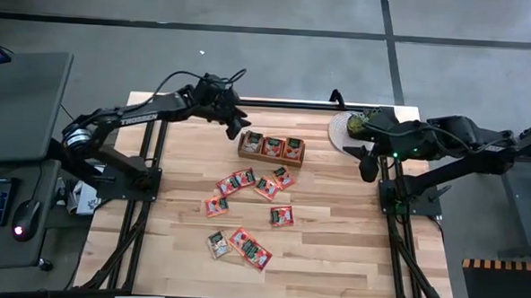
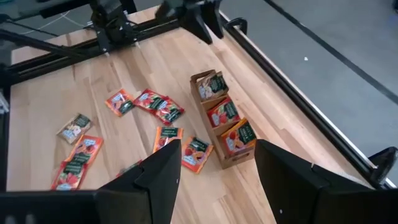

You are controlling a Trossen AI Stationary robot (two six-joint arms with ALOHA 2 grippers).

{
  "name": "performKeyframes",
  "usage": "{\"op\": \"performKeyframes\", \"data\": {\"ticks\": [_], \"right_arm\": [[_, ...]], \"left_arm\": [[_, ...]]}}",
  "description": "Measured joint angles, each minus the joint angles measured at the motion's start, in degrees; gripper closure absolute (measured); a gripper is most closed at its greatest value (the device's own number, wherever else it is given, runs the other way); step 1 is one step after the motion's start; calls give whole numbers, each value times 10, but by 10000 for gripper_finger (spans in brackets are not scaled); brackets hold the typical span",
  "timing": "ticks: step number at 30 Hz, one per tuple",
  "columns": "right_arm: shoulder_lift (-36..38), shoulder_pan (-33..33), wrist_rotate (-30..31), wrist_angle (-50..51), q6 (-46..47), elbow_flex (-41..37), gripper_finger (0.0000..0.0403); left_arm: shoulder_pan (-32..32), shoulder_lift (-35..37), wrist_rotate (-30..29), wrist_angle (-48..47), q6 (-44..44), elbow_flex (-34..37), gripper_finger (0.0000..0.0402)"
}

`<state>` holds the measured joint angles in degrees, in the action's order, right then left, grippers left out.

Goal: Pick & Place Tea
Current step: Put the red tea bag into the middle section of the wooden organizer

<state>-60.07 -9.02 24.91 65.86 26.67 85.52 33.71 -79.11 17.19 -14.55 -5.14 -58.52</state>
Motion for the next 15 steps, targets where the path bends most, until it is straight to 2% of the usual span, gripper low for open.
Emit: {"op": "performKeyframes", "data": {"ticks": [7, 15], "right_arm": [[0, 0, -31, -40, -41, -67, 202], [0, 0, -120, -244, -87, -222, 202]], "left_arm": [[-66, 49, -44, -30, -59, -1, 220], [-204, 57, -147, -41, -162, 0, 220]]}}
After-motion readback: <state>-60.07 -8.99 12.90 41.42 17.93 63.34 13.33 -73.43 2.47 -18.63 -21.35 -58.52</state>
